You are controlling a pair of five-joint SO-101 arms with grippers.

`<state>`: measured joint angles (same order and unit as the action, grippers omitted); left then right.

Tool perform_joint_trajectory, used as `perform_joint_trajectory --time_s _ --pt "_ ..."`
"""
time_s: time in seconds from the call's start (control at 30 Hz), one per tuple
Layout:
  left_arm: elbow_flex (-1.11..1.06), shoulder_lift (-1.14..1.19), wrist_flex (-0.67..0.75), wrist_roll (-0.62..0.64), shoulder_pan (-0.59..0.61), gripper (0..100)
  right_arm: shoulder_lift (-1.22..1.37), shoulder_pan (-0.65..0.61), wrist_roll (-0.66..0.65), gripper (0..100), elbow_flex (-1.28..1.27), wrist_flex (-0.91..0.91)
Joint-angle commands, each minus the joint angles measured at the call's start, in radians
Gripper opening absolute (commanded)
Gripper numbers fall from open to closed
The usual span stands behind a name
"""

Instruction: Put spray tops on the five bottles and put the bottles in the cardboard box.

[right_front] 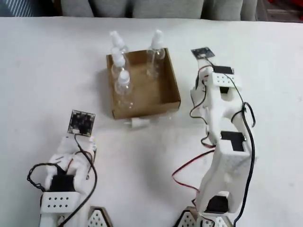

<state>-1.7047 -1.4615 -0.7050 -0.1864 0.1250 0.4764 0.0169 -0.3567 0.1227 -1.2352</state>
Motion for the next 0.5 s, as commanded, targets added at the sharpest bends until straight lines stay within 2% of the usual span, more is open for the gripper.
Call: perform_joint_trajectory --time_s 0.0,0.27,0.47 --pt "0.005 -0.015 -0.005 -0.008 0.010 2 -0.007 -0.010 -0.017 2.3 0.049 -0.107" --pt "0.005 -0.015 -0.005 -0.008 0.010 2 -0.007 -0.008 -0.018 1.6 0.020 -0.354" --pt "0.005 -0.015 -0.005 -0.008 0.010 2 -0.085 -0.008 -0.018 1.6 -0.157 -0.354"
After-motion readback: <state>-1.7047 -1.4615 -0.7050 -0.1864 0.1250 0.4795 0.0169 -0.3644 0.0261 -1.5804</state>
